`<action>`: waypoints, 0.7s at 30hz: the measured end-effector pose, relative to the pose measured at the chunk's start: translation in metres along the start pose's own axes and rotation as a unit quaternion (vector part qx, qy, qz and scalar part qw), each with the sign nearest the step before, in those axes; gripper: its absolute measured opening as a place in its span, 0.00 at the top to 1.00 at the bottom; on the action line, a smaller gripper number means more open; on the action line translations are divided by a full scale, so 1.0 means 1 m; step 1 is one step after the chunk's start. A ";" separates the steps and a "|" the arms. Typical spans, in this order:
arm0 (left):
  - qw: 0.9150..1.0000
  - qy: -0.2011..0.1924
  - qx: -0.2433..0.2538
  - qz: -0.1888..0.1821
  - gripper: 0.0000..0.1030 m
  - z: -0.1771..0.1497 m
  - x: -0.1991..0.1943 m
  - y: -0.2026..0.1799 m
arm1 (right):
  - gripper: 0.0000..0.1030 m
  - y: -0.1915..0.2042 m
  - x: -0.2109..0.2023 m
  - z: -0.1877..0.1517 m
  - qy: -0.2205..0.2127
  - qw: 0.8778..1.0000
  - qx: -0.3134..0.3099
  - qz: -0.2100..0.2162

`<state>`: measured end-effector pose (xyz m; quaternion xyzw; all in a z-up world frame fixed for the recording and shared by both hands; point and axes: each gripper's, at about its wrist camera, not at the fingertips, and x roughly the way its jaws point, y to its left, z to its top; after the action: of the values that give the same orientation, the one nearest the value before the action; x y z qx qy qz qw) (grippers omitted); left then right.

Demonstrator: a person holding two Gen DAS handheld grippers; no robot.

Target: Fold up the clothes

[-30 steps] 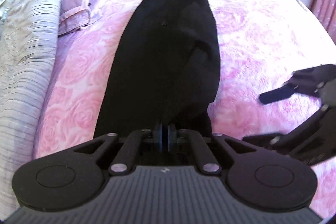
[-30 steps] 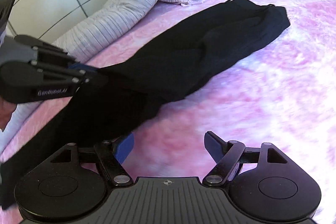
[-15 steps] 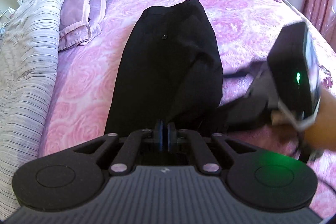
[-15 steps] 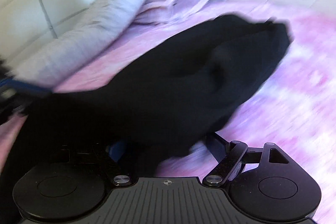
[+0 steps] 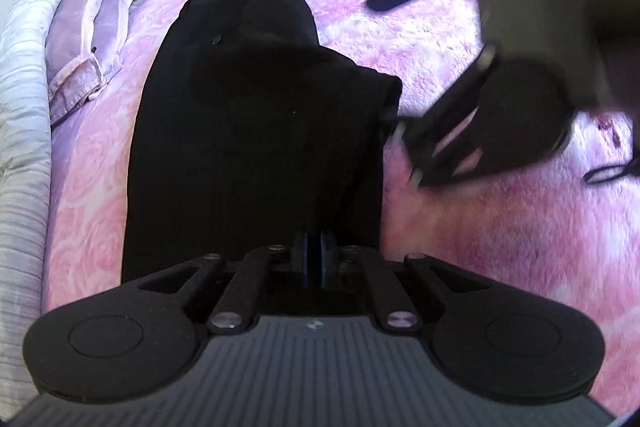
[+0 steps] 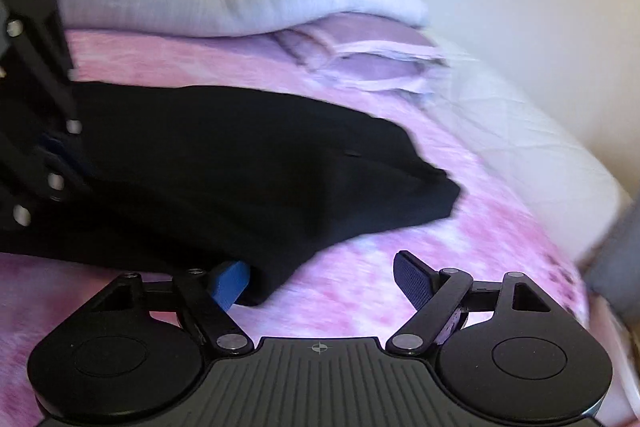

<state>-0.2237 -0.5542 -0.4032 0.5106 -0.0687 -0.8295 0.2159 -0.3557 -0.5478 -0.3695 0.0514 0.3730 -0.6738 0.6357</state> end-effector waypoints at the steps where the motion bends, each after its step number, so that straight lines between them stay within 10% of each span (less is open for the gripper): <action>1: 1.000 0.002 0.002 0.003 0.96 0.000 0.001 -0.002 | 0.20 0.002 0.007 0.000 0.000 1.000 -0.007 0.001; 12: 0.993 0.020 0.103 0.047 0.85 -0.006 0.006 -0.055 | 0.21 -0.028 -0.014 -0.018 0.024 0.998 -0.062 -0.016; 21: 0.979 0.099 -0.068 0.163 0.57 -0.106 -0.079 -0.065 | 0.20 -0.048 -0.046 -0.045 0.075 0.993 -0.073 0.062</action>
<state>-0.1187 -0.4506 -0.4103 0.5560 -0.0724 -0.7314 0.3881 -0.4088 -0.4890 -0.3559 0.0781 0.4636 -0.5986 0.6486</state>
